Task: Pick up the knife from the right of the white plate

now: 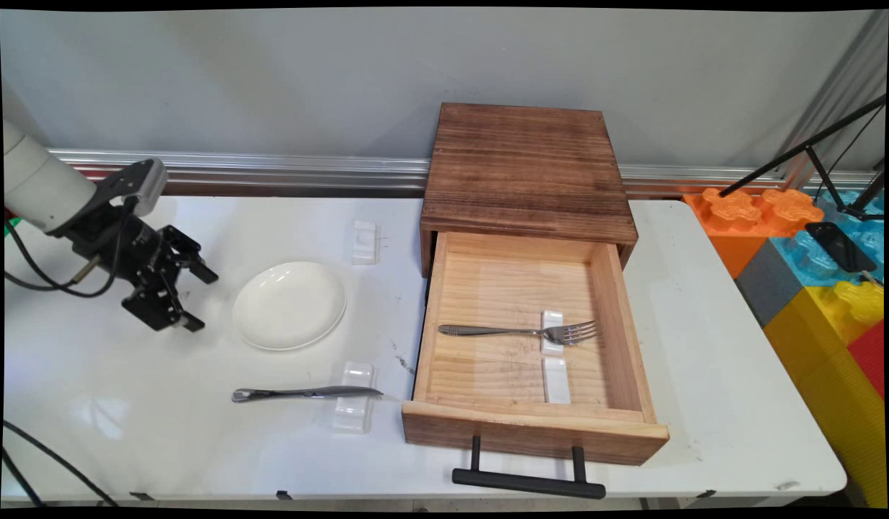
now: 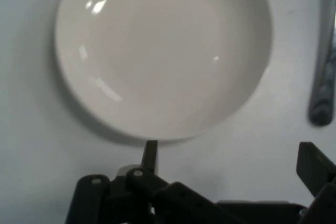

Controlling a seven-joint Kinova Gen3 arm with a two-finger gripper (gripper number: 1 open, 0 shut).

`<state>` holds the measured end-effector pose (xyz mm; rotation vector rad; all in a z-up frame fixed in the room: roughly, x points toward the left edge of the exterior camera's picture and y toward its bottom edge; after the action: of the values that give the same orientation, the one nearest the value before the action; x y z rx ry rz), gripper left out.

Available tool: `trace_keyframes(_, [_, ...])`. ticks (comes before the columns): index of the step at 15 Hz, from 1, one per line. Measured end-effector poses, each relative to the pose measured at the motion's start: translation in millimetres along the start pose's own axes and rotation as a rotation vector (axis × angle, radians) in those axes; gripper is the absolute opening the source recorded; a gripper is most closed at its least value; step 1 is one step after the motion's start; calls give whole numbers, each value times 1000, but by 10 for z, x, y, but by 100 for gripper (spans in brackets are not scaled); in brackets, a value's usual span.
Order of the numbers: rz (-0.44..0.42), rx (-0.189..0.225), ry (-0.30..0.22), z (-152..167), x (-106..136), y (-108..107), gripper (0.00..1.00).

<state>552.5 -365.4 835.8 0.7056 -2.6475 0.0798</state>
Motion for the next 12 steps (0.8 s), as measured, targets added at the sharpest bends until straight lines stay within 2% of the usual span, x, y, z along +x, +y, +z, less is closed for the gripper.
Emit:
trace_keyframes(5, [6, -33, 22, 98, 241, 346, 100])
trace_keyframes(12, [34, -66, 22, 329, 584, 721, 100])
